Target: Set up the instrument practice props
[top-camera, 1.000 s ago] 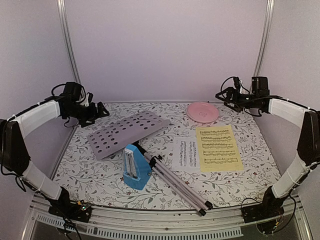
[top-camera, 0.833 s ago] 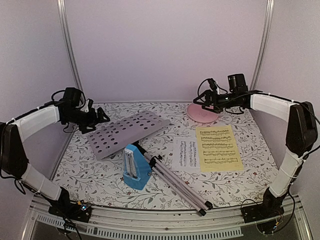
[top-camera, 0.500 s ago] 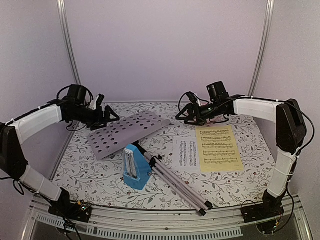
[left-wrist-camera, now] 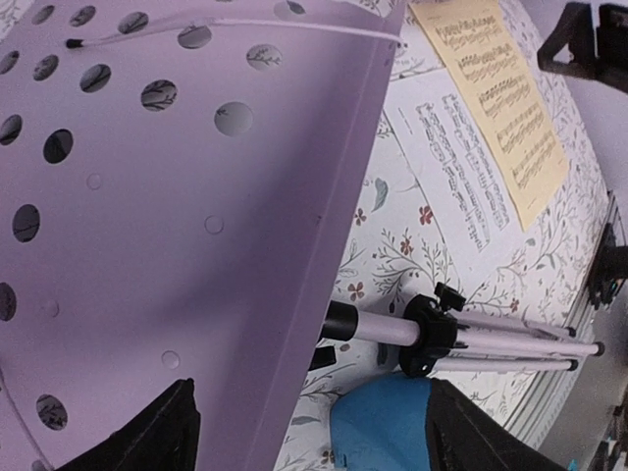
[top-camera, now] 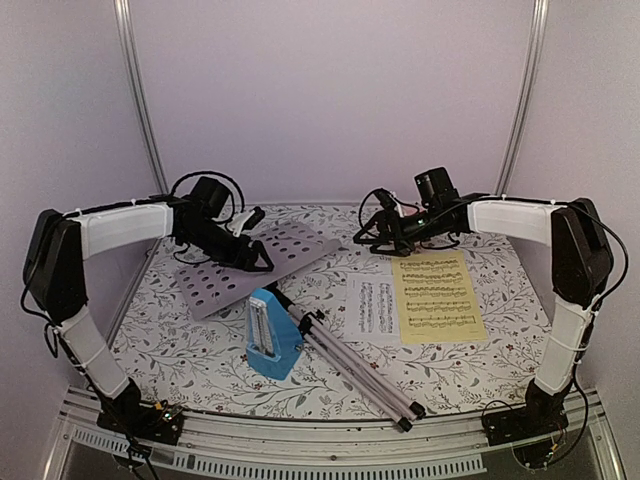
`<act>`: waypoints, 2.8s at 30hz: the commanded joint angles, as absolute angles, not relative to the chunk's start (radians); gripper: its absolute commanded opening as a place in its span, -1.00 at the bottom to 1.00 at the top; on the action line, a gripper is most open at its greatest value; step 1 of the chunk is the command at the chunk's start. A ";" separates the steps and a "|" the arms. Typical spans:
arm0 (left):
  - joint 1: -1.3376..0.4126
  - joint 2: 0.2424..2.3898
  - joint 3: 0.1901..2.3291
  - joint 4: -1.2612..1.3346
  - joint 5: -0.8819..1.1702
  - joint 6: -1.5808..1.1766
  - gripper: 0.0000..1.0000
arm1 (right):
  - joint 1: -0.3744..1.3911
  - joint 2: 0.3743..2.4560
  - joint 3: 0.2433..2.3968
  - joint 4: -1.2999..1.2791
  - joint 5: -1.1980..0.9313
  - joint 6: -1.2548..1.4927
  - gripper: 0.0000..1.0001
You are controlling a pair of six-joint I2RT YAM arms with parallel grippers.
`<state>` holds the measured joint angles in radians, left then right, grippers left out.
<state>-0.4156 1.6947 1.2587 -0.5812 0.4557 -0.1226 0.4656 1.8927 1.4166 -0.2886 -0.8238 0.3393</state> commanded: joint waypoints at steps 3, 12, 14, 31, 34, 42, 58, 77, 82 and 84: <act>-0.452 1.765 1.288 -0.601 0.453 0.004 0.48 | 0.465 1.876 1.384 -0.276 -0.831 0.350 0.98; -0.490 1.834 1.314 -0.597 0.429 0.062 -0.16 | 0.465 1.861 1.354 -0.272 -0.824 0.354 0.98; -0.491 1.849 1.325 -0.603 0.399 0.062 -0.29 | 0.465 1.859 1.351 -0.272 -0.822 0.353 0.98; -0.497 1.834 1.433 -0.637 0.322 0.075 -1.00 | 0.465 1.843 1.326 -0.264 -0.815 0.345 0.98; -0.500 1.805 1.491 -0.637 0.278 0.081 -1.00 | 0.465 1.835 1.328 -0.261 -0.816 0.341 0.98; -0.536 1.748 1.625 -0.652 0.152 0.187 -1.00 | 0.460 1.816 1.323 -0.251 -0.824 0.329 0.98; -0.730 1.699 1.857 -0.536 -0.335 0.561 -1.00 | 0.439 1.718 1.247 -0.119 -0.842 0.357 0.98; -0.983 1.686 1.983 -0.084 -0.584 1.306 -1.00 | 0.403 1.394 0.899 0.263 -0.759 0.432 0.93; -1.025 1.663 1.958 0.037 -0.599 1.480 -1.00 | 0.405 1.362 0.853 0.359 -0.789 0.427 0.47; -1.036 1.646 1.912 0.126 -0.604 1.551 -1.00 | 0.408 1.368 0.853 0.381 -0.806 0.424 0.27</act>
